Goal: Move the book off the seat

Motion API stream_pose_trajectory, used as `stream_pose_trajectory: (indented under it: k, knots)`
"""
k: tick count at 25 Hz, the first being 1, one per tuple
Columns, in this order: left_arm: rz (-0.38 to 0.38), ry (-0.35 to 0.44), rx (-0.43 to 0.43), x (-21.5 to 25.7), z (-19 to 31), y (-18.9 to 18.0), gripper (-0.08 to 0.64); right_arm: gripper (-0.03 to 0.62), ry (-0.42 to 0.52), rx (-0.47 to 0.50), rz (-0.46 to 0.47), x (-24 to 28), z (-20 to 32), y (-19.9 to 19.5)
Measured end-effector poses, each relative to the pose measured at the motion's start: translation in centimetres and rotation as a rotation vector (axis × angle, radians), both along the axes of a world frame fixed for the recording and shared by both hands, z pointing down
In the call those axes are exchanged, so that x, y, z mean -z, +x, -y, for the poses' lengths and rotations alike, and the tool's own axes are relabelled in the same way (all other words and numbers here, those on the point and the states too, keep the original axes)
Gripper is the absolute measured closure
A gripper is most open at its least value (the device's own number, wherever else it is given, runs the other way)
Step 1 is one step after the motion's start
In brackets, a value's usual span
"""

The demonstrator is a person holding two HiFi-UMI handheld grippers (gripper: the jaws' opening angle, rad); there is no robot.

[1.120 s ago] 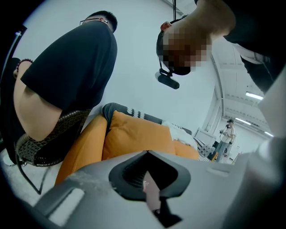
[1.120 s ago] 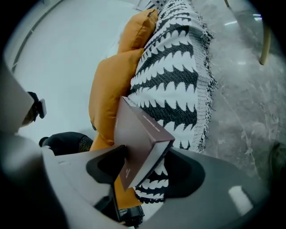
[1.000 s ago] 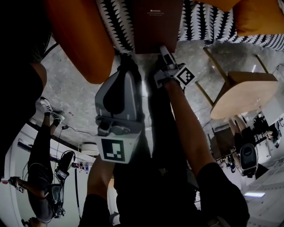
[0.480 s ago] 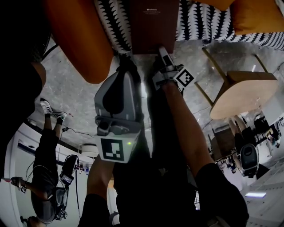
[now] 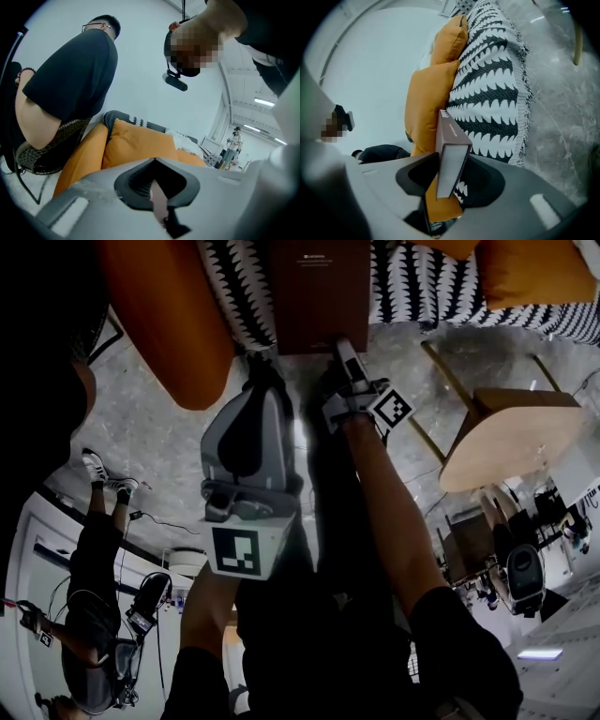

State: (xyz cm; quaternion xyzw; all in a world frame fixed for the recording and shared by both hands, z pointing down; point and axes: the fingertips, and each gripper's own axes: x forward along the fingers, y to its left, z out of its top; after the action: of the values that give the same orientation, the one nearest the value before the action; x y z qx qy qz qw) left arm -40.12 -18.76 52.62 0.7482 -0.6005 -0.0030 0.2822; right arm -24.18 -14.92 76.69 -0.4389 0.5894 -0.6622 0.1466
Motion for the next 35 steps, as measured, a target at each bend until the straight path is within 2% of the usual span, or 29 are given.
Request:
stream_pose_trajectory:
  k: [13,26,31,35]
  knots:
    - [-0.006,0.034,-0.011,2.8,-1.3,1.3,0.554,0.428,0.025,-0.008,-0.059,4.1,0.1,1.0]
    - [0.01,0.074,-0.021,6.2,-1.8,2.5,0.554,0.434,0.087,0.077,-0.161,8.3,0.3,2.1]
    - [0.02,0.075,-0.03,7.3,-1.0,3.5,0.554,0.434,0.058,0.077,-0.2,9.4,-0.3,3.2]
    - [0.04,0.098,-0.043,9.0,0.1,4.0,0.554,0.434,0.031,0.134,-0.294,10.2,-0.1,3.9]
